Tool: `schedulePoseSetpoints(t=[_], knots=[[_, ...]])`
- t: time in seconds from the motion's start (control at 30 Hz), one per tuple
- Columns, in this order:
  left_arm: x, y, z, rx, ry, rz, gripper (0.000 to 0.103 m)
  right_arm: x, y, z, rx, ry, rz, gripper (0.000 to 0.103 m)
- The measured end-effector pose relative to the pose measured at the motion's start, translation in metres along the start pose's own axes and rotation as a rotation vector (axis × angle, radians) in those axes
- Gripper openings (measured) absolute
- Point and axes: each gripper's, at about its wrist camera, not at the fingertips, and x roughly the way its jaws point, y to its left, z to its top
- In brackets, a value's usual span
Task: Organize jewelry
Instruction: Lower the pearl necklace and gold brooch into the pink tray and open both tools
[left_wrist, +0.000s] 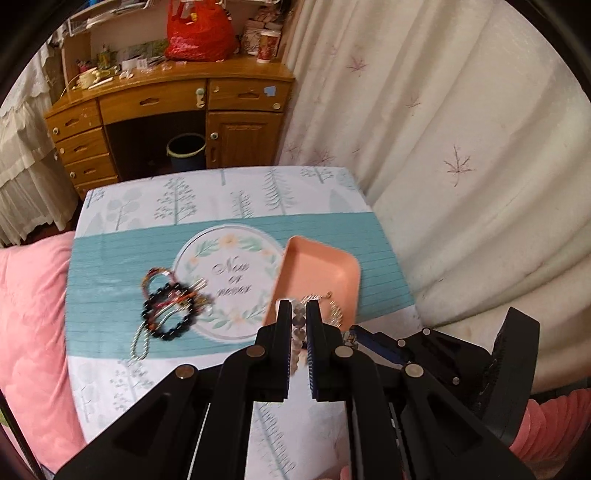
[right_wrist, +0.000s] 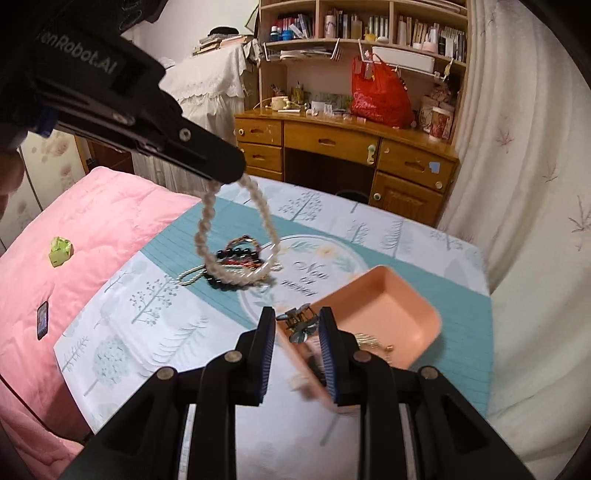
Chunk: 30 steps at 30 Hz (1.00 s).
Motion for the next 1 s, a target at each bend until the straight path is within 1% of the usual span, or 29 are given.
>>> schedulePoseSetpoints(t=[0.17,0.27,0.37,0.47,0.53,0.57,0.6,0.63,0.67,0.7,0.73,0.8,0.93,1.0], knots=[[0.026,-0.024,0.014,-0.017,-0.005,-0.012,0.005,-0.002,-0.037,-0.001,0.023,-0.014,-0.016,0.024],[0.043,-0.032,0.021,-0.019,-0.002,-0.007,0.005,0.0,-0.053,0.002,0.052,-0.012,-0.025,0.024],[0.058,-0.038,0.027,-0.019,0.0,0.005,0.005,0.002,-0.067,0.004,0.069,-0.023,-0.012,0.024],[0.069,-0.039,0.034,-0.039,0.007,0.005,0.005,0.008,-0.077,0.006,0.075,-0.024,-0.025,0.024],[0.074,-0.04,0.037,-0.05,0.017,0.021,0.013,0.013,-0.085,0.007,0.092,-0.018,-0.019,0.024],[0.077,-0.039,0.039,-0.061,0.026,0.034,0.022,0.015,-0.088,0.007,0.102,-0.01,-0.009,0.024],[0.078,-0.039,0.041,-0.069,0.032,0.038,0.028,0.019,-0.092,0.007,0.115,0.008,-0.002,0.027],[0.079,-0.037,0.041,-0.076,0.038,0.039,0.031,0.021,-0.095,0.007,0.124,0.017,-0.004,0.03],[0.08,-0.036,0.042,-0.082,0.045,0.04,0.043,0.022,-0.098,0.006,0.142,0.024,-0.008,0.03],[0.079,-0.035,0.042,-0.086,0.044,0.05,0.058,0.021,-0.1,0.005,0.155,0.025,-0.007,0.031],[0.077,-0.033,0.041,-0.088,0.033,0.067,0.063,0.021,-0.102,0.004,0.165,0.027,-0.008,0.031],[0.072,-0.031,0.04,-0.082,0.016,0.095,0.065,0.02,-0.104,0.002,0.171,0.033,-0.007,0.031],[0.068,-0.024,0.036,-0.091,0.033,0.112,0.067,0.019,-0.103,0.0,0.164,0.048,-0.009,0.031],[0.066,-0.019,0.034,-0.091,0.046,0.099,0.076,0.02,-0.102,0.0,0.168,0.064,-0.003,0.031]])
